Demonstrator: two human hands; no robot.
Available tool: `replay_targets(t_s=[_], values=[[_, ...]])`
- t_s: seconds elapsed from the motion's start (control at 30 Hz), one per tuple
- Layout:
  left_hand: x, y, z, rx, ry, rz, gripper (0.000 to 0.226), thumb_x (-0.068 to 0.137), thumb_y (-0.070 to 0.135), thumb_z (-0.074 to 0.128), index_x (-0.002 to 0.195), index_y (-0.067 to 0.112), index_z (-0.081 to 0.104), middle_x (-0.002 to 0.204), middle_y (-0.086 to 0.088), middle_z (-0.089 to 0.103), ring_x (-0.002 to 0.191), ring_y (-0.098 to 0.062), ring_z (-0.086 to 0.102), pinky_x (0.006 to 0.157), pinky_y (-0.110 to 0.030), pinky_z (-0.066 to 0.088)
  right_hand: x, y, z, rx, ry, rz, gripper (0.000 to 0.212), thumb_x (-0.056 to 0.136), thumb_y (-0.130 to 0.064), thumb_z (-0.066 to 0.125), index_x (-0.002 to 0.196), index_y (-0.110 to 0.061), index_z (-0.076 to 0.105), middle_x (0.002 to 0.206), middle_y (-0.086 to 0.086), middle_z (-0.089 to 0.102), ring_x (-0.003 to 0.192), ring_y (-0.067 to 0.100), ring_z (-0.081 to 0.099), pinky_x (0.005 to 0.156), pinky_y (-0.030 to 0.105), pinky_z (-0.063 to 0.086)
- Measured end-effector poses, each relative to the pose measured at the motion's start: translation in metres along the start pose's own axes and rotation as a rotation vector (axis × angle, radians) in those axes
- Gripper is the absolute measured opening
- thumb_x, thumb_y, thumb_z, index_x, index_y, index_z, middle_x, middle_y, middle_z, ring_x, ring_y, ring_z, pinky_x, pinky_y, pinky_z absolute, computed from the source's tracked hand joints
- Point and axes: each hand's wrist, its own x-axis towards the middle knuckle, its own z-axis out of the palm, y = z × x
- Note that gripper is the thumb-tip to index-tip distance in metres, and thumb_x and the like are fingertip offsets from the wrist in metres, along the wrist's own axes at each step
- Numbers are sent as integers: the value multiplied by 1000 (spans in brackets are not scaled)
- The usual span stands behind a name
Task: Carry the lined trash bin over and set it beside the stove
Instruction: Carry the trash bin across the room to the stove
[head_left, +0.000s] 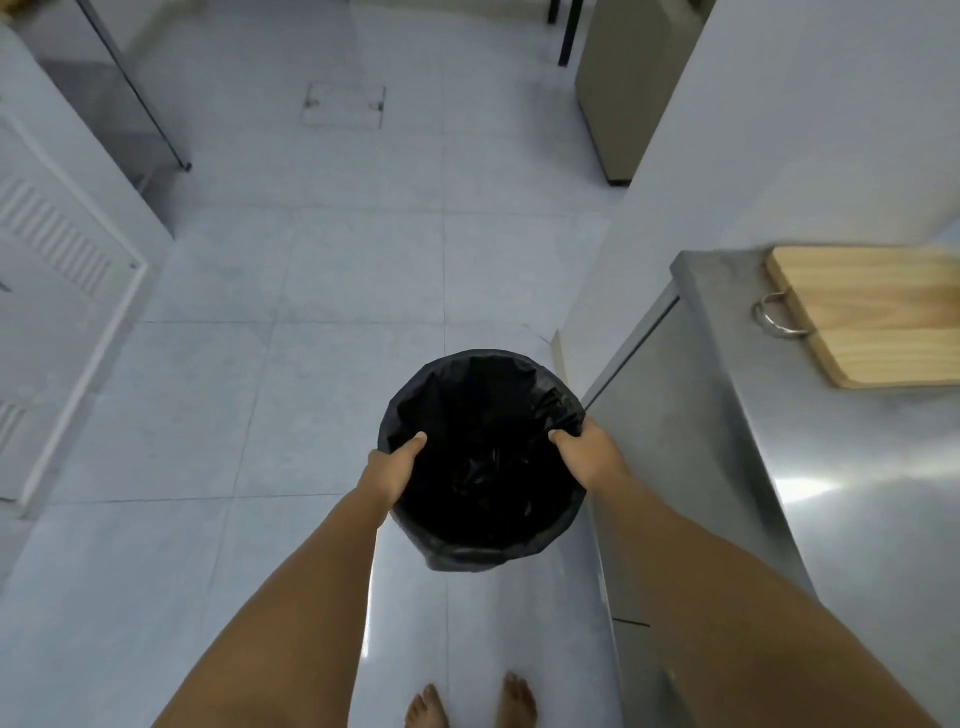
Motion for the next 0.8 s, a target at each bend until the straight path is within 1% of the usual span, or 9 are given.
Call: replay_targets(t_s=[0.13,0.23,0.3,0.4,0.47,0.53,0.57,0.7,0.8], values=[[-10,19,-8,-5,-23,70,80,87,57,58,149,9,45,145,-14,56,131,-35,54,110,-43,41,-4,-27,-16,-22,6,-34,54,89,-39,53,139,-20,49,136,11,59,121,35,57,103,45,46],[-10,44,-9,27,-53,112,73,91,52,56,148,8,47,144,-13,57,131,-34,54,106,-38,40,2,-48,-31,-17,24,-43,54,89,-40,53,138,-18,50,137,11,59,123,35,56,105,47,45],[-6,67,-9,48,-68,135,73,91,52,57,148,7,48,143,-14,57,131,-33,54,106,-37,40,11,-64,-43,-23,51,-64,49,88,-40,53,131,-16,55,133,12,61,119,35,58,102,46,47],[7,106,-6,62,-72,146,81,87,58,58,150,8,46,147,-13,55,132,-32,53,108,-38,39,32,-92,-62,-10,69,-95,39,89,-34,53,120,-14,63,125,12,66,114,33,60,96,39,47],[20,132,-3,59,-68,146,86,83,62,58,150,10,45,148,-12,54,133,-32,52,106,-37,39,53,-109,-75,-3,72,-104,32,89,-32,54,111,-12,67,120,14,68,109,33,62,90,37,47],[31,156,3,41,-61,149,87,83,63,57,150,10,45,148,-11,54,133,-31,53,105,-37,39,72,-123,-87,12,49,-104,25,89,-30,55,100,-11,68,116,16,70,104,33,63,87,38,47],[36,170,8,28,-54,149,85,84,62,57,150,10,46,148,-12,54,133,-32,53,106,-38,39,82,-133,-93,20,37,-105,24,90,-29,55,99,-11,67,115,16,69,103,33,63,87,39,47],[56,223,25,16,-23,150,79,90,58,54,150,8,46,148,-13,53,134,-33,51,107,-39,38,119,-171,-119,18,13,-109,35,91,-30,53,119,-11,63,122,15,65,110,35,60,92,40,47],[76,266,36,-7,-9,169,78,90,57,55,149,7,46,147,-14,54,133,-34,52,108,-40,38,157,-203,-139,0,-5,-131,39,90,-33,54,122,-12,62,123,14,65,110,35,60,96,44,48]])
